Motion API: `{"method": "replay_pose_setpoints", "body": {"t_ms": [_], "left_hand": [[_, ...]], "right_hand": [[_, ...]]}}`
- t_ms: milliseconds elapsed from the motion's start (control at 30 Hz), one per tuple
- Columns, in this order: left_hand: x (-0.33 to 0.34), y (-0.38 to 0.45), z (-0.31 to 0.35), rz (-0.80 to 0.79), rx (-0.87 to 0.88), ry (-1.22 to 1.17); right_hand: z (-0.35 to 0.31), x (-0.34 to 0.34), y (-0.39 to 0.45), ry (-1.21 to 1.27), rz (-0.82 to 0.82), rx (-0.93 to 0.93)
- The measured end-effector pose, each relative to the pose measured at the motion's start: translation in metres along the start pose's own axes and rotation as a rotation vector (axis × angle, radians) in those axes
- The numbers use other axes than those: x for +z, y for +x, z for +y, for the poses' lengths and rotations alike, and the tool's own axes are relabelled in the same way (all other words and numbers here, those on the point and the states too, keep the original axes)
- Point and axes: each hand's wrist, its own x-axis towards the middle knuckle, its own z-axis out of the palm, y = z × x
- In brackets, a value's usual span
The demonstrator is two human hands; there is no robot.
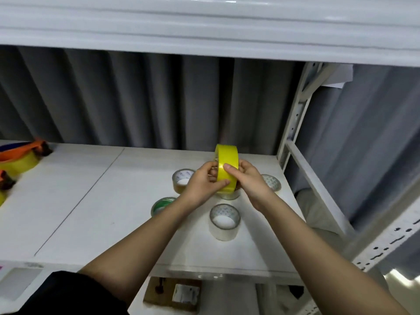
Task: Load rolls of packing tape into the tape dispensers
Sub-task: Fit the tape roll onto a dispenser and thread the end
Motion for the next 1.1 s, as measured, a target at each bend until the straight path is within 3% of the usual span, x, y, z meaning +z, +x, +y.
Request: {"method": "replay_pose_setpoints", "body": {"t_ms": [133, 333, 500, 733, 1100], "left_hand": [[-0.049, 0.003, -0.017, -0.025, 0.035, 0.127], [-0.127, 0.009, -0.026, -0.255, 0.049, 0.431], [-0.177, 0.019, -0.028, -0.398, 0.140, 1.023], [-0.223, 0.020, -0.064, -0.154, 0.027, 1.449], [-0.338, 0.005, -0.100, 0.040, -0.080, 1.476]], "right_hand": [[0.008, 0.053, 0.013, -0.001, 0.079, 0.021], [0.016, 0.115, 0.028, -0.014, 0.148, 0.026], [0.011, 0.143, 0.037, -0.072, 0.137, 0.030], [0.016, 0.175, 0.055, -0.038, 0.026, 0.085], [0.020, 0.271, 0.075, -0.051, 0.004, 0.039]]}}
